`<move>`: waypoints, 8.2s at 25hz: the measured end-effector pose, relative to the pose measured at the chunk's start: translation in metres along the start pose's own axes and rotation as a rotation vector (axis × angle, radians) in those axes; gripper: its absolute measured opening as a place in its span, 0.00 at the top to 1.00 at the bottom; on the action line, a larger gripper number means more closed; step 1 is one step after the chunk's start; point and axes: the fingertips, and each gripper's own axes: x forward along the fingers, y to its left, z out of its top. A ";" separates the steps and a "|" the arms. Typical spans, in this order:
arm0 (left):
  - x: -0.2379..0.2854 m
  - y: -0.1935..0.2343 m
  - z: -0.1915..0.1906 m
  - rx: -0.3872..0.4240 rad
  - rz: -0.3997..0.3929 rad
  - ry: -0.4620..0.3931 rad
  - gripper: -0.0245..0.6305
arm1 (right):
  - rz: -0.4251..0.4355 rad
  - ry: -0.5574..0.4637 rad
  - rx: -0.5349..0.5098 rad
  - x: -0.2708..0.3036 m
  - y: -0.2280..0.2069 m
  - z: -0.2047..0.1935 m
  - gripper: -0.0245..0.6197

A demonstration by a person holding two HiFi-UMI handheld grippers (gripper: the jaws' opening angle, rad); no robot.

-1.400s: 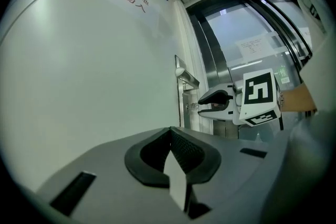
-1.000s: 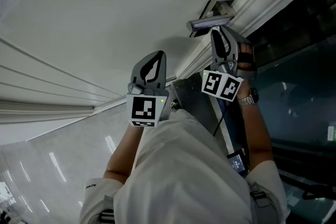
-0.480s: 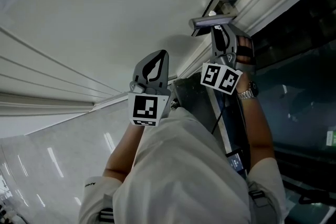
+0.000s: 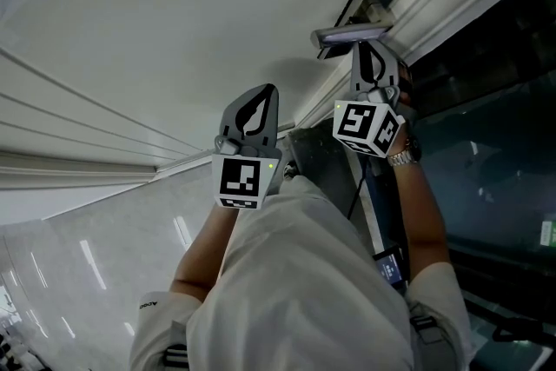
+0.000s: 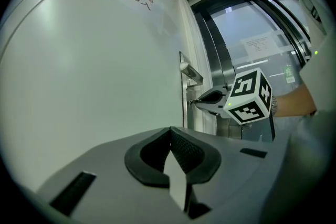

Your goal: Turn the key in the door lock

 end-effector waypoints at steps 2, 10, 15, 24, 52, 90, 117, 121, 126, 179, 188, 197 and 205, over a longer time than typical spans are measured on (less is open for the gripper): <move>0.001 -0.001 -0.002 0.001 -0.001 0.006 0.95 | -0.003 0.002 0.019 0.001 0.000 0.000 0.95; 0.004 0.000 -0.004 0.009 0.004 0.015 0.95 | 0.024 0.002 0.191 0.001 -0.001 0.000 0.95; 0.006 -0.002 -0.003 0.015 0.001 0.015 0.95 | 0.073 -0.005 0.375 0.003 -0.001 0.000 0.95; 0.006 -0.012 -0.006 0.040 0.001 0.027 0.95 | 0.205 -0.018 0.800 0.006 -0.002 -0.004 0.95; -0.005 -0.066 -0.007 0.090 0.157 0.126 0.95 | 0.569 -0.060 2.007 0.002 -0.006 -0.017 0.95; -0.007 -0.057 -0.008 0.034 0.179 0.079 0.95 | 0.526 0.005 2.226 0.002 -0.014 -0.025 0.94; -0.006 -0.066 -0.003 0.123 0.189 0.124 0.95 | 0.856 -0.086 2.872 0.007 -0.006 -0.027 0.94; -0.004 -0.075 -0.003 0.129 0.186 0.123 0.95 | 0.889 -0.113 2.704 0.002 -0.012 -0.020 0.93; -0.003 -0.078 -0.004 0.123 0.180 0.121 0.95 | 0.924 -0.146 2.566 -0.017 -0.004 -0.019 0.79; 0.016 -0.041 -0.014 -0.002 0.122 0.056 0.95 | 0.101 -0.049 0.232 0.000 -0.007 -0.004 0.86; 0.019 -0.043 -0.017 -0.002 0.119 0.063 0.95 | 0.103 -0.042 0.290 0.000 -0.008 -0.005 0.87; 0.014 -0.046 -0.016 0.005 0.135 0.067 0.95 | 0.185 -0.062 0.520 0.001 -0.009 -0.005 0.95; 0.008 -0.046 -0.013 0.018 0.161 0.069 0.95 | 0.193 -0.085 0.626 0.001 -0.009 -0.005 0.95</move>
